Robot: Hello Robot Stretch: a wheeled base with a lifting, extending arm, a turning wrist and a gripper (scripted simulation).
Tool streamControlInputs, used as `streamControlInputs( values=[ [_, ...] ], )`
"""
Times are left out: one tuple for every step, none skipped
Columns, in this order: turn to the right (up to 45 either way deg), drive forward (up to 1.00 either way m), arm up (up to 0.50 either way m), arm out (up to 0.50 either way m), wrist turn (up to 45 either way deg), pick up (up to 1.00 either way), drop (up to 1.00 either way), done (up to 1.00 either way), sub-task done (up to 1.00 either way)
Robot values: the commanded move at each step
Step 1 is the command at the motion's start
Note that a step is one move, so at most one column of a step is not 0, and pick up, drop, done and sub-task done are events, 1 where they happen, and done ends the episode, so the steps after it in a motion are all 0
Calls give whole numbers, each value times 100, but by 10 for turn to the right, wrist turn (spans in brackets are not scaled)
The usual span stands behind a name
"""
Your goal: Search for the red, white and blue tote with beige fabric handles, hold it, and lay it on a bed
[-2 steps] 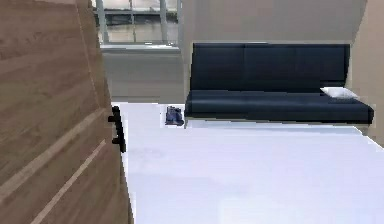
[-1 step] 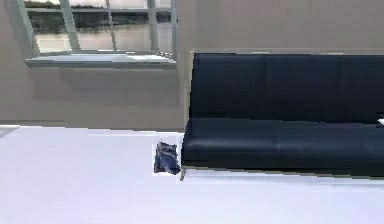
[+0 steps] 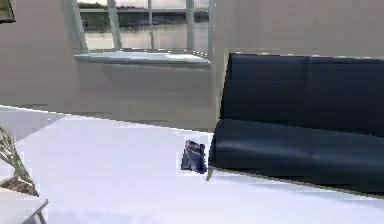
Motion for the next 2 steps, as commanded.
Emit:
streamControlInputs(
  values=[
    [0,10,0,0,0,0,0,0,0],
    [90,0,0,0,0,0,0,0,0]
  ],
)
